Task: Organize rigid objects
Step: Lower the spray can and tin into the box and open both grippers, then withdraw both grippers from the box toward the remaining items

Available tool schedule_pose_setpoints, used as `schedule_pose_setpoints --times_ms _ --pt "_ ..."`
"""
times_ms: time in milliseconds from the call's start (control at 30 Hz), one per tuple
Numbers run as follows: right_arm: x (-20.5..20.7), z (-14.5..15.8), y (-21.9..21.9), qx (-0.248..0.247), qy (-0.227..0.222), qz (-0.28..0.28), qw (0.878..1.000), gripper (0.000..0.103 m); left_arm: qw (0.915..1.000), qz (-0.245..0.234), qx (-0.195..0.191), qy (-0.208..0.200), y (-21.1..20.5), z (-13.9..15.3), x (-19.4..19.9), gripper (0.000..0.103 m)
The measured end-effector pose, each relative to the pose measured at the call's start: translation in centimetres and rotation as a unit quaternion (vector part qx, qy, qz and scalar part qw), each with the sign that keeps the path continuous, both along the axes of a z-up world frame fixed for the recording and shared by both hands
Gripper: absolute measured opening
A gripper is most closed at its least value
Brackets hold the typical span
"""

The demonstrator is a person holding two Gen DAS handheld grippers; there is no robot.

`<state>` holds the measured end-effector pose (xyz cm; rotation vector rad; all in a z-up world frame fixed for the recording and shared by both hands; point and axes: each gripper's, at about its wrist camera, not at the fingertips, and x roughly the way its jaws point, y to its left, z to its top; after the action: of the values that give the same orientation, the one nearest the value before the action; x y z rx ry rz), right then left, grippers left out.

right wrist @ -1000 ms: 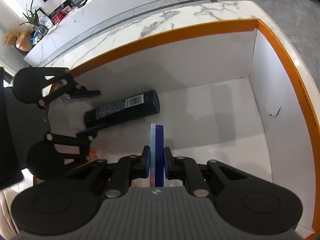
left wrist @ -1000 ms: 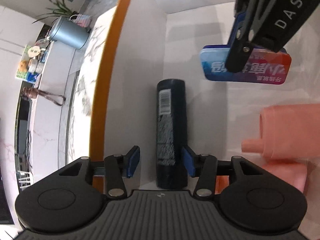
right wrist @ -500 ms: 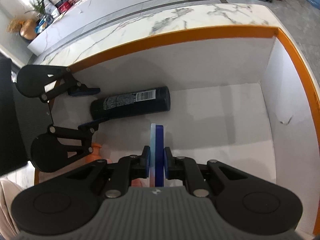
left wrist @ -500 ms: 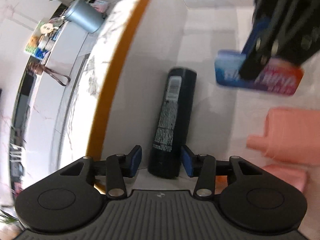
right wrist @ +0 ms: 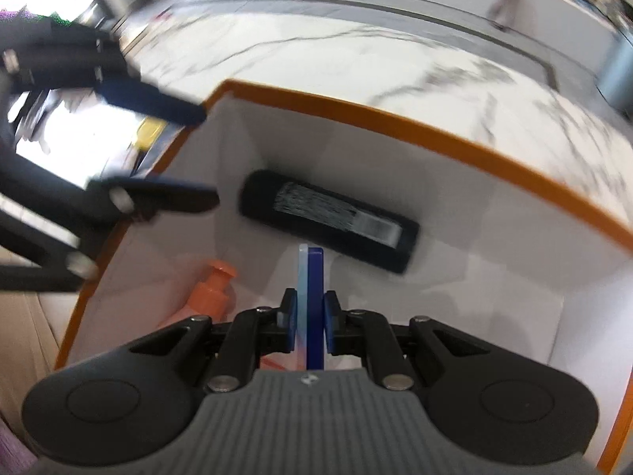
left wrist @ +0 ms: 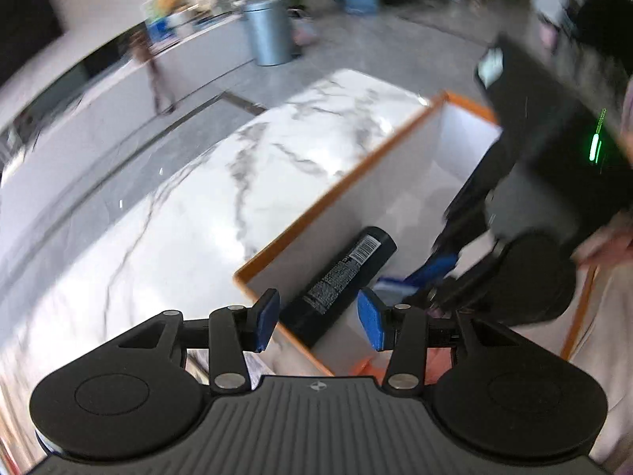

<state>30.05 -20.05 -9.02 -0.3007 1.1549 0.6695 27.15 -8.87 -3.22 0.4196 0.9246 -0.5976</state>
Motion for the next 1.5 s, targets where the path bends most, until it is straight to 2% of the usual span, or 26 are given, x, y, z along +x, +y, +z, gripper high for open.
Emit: schedule_pose_setpoints --times_ms 67,133,200,333,467,533,633,733,800,833,867,900,1000,1100,1133,1200,1233,1267,1500 --pt "0.2 -0.3 1.3 -0.019 -0.006 0.05 0.999 0.013 0.9981 0.052 -0.02 0.026 1.3 0.2 0.2 0.05" --pt "0.2 -0.6 2.4 -0.037 -0.012 0.101 0.994 0.013 0.9924 0.105 -0.033 0.055 2.5 0.0 0.4 0.044" --pt "0.4 -0.9 3.5 -0.054 -0.013 0.155 0.986 0.013 0.9869 0.133 -0.054 0.073 3.4 -0.3 0.3 0.04" --pt "0.6 -1.5 5.2 -0.074 -0.008 0.249 0.966 0.013 0.9741 0.166 -0.111 0.106 4.6 -0.4 0.1 0.029" --pt "0.1 -2.1 6.6 -0.109 -0.018 0.335 0.936 0.014 0.9691 0.181 -0.126 0.11 5.1 -0.5 0.0 0.025" --pt "0.0 -2.3 7.0 -0.123 -0.019 0.361 0.924 0.014 0.9673 0.187 -0.13 0.112 5.0 -1.1 0.1 0.025" --pt "0.0 -2.3 7.1 -0.137 -0.027 0.37 0.918 0.02 0.9658 0.193 -0.132 0.112 5.2 -1.0 -0.1 0.025" --pt "0.1 -2.2 6.7 -0.154 -0.041 0.361 0.919 0.032 0.9674 0.191 -0.128 0.107 4.9 -1.1 0.0 0.025" --pt "0.1 -2.0 6.2 -0.162 -0.047 0.355 0.92 0.032 0.9669 0.19 -0.132 0.107 4.9 -1.2 0.0 0.025" --pt "0.2 -1.9 5.9 -0.163 -0.048 0.351 0.921 0.036 0.9668 0.19 -0.132 0.108 4.9 -1.3 0.0 0.025" --pt "0.2 -1.8 5.6 -0.165 -0.05 0.345 0.923 0.044 0.967 0.19 -0.132 0.108 4.9 -1.3 0.0 0.025" --pt "0.2 -1.8 5.4 -0.167 -0.052 0.339 0.924 0.047 0.9672 0.189 -0.131 0.108 4.9 -1.4 0.0 0.025" --pt "0.2 -1.9 4.4 -0.171 -0.039 0.319 0.932 0.05 0.9666 0.192 -0.13 0.109 5.0 -1.3 0.0 0.025" --pt "0.8 -2.6 3.2 -0.184 -0.014 0.271 0.945 0.049 0.966 0.193 -0.133 0.11 5.1 -1.2 -0.1 0.024" --pt "1.2 -2.9 2.6 -0.18 0.0 0.245 0.953 0.049 0.9661 0.192 -0.133 0.11 5.1 -1.2 -0.2 0.024" --pt "1.7 -3.3 1.6 -0.166 0.024 0.208 0.964 0.041 0.966 0.191 -0.135 0.111 5.1 -1.3 -0.2 0.023" --pt "1.8 -3.4 1.2 -0.155 0.033 0.192 0.969 0.033 0.9657 0.192 -0.135 0.111 5.0 -1.3 -0.3 0.023" --pt "1.8 -3.6 0.8 -0.147 0.037 0.179 0.972 0.031 0.9655 0.193 -0.135 0.111 5.0 -1.4 -0.3 0.023" --pt "2.1 -4.0 -0.1 -0.1 0.045 0.063 0.992 0.032 0.9635 0.197 -0.142 0.113 5.3 -1.3 -0.6 0.023"
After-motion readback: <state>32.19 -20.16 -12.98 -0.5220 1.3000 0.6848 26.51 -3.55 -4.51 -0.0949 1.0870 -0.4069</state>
